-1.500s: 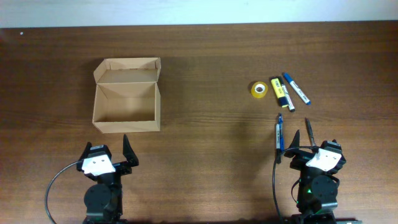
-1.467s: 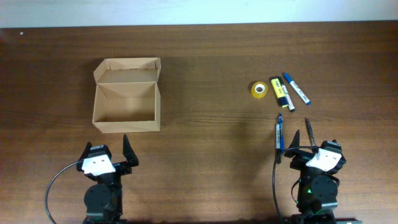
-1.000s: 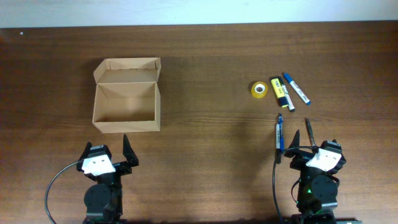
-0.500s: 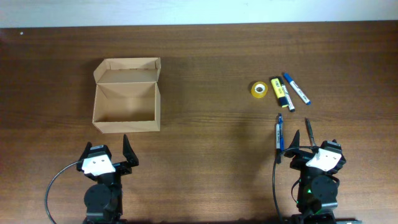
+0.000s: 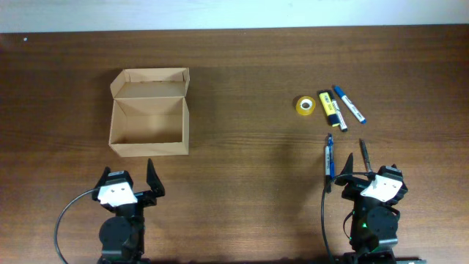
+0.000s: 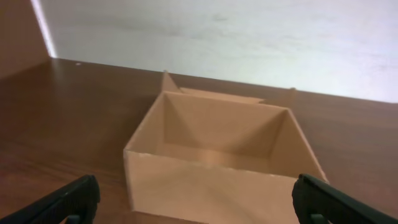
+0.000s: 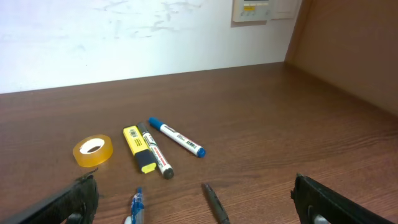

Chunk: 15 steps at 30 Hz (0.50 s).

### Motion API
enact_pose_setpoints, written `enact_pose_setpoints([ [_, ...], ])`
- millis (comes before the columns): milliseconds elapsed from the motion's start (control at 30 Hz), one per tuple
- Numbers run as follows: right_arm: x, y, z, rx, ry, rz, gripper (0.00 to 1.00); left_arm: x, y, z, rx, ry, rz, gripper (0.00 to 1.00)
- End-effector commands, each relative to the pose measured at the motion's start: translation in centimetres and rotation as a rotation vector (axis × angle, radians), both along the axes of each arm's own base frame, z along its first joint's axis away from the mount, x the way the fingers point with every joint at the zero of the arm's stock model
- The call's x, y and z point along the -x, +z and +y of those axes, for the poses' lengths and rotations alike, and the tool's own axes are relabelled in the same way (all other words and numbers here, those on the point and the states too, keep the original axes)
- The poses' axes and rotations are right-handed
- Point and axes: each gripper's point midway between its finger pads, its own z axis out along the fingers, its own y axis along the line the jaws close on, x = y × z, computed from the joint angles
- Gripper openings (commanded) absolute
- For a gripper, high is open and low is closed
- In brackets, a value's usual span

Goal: Pack container

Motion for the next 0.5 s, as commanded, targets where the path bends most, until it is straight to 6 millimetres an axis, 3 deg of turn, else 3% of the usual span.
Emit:
enact_pose_setpoints([
  [0, 0.1, -0.2, -0.4, -0.002, -0.02, -0.001, 0.99, 0.3, -0.1, -1.3, 0.012, -0.08, 0.047, 1.0],
  [100, 0.1, -0.2, -0.4, -0.002, -0.02, -0.001, 0.99, 0.9, 1.8, -1.2, 0.008, -0.074, 0.089, 1.0],
  [267, 0.1, -0.2, -0.4, -0.002, -0.02, -0.001, 0.99, 1.1, 7.7, -0.6, 0.001, -0.041, 0.158, 1.0],
  [400, 0.1, -0.2, -0.4, -0.002, -0.02, -0.001, 0.99, -1.0, 11.9, -0.1, -0.013, -0.006, 0.322, 1.0],
  [467, 0.1, -0.2, -0.4, -0.002, -0.02, -0.001, 0.99, -2.4, 13.1, -0.5, -0.012, -0.023, 0.421, 1.0],
])
